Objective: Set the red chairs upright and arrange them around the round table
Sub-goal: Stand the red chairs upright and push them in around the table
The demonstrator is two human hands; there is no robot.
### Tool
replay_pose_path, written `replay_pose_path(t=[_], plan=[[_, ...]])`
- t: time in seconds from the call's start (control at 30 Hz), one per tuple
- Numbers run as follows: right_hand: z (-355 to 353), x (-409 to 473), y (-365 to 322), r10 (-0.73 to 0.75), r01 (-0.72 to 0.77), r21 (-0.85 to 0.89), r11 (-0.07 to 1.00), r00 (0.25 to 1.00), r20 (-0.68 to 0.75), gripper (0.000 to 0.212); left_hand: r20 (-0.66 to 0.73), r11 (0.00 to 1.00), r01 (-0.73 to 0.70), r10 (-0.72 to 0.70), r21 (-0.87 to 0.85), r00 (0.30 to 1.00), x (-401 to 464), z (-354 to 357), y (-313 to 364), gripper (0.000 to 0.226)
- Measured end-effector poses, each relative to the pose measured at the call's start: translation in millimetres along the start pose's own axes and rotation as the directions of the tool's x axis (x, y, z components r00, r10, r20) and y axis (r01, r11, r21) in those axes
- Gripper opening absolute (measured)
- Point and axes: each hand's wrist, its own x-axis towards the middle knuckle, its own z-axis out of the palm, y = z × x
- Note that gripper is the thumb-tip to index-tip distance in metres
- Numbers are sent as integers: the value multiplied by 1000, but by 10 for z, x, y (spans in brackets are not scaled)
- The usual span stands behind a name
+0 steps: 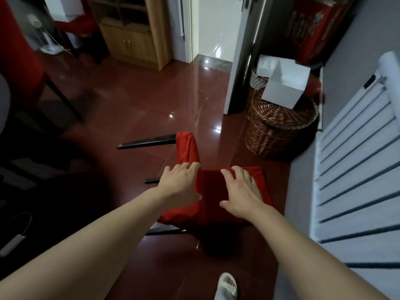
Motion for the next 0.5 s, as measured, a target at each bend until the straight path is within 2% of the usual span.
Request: replay_pose_path(t=[0.23, 0.5], plan=[[-91, 500, 1000, 55, -55, 4, 998, 997, 53, 83, 14, 995, 9, -8, -101, 1000, 875, 192, 733, 77], [58, 944, 1601, 164, -168, 40, 985, 982, 90, 84, 99, 997, -18, 26, -76, 995, 1684, 369, 944, 79]])
